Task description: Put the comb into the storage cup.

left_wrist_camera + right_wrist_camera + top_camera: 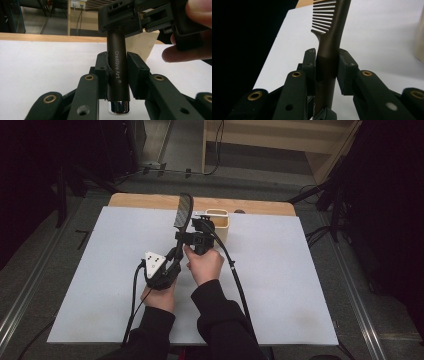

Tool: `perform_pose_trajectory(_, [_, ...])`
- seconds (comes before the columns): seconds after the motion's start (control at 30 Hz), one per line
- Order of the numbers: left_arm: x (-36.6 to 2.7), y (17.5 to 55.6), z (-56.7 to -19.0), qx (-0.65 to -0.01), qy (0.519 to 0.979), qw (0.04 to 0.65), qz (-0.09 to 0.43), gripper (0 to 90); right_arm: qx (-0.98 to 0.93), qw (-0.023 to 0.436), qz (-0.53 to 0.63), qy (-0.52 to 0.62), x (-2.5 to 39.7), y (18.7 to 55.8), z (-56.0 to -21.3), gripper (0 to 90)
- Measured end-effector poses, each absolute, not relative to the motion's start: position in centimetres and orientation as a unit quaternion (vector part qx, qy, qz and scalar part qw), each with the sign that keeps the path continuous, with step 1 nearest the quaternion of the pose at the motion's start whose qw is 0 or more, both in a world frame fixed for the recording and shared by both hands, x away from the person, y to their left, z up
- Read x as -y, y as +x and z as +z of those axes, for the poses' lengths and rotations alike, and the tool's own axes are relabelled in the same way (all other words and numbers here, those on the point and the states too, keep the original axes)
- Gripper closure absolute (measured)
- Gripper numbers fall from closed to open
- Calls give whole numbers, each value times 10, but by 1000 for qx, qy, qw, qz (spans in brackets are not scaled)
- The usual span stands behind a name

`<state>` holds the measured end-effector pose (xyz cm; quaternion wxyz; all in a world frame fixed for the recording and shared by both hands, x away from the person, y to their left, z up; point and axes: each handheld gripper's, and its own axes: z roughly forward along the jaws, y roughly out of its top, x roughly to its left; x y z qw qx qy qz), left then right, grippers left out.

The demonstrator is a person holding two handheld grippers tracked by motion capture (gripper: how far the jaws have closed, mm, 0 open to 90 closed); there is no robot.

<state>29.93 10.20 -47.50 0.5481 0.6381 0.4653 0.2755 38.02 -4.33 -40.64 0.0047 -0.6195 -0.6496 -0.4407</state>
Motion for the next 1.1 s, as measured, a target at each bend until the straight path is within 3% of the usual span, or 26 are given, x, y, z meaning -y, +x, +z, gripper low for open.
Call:
perform_pose_trajectory(0.33, [-106,301,-474,-465,643,560,240,698,653,3,-442,-616,44,380,-406,704])
perform_pose_trajectory(0.57, [-108,300,-468,-461,649,564,219,599,656,-10,-442,-612,47,380,-406,704])
perform_pose_trajectory(1.1, [-121,301,-461,-467,676,552,145,503,665,-33,-434,-607,58,380,-406,704])
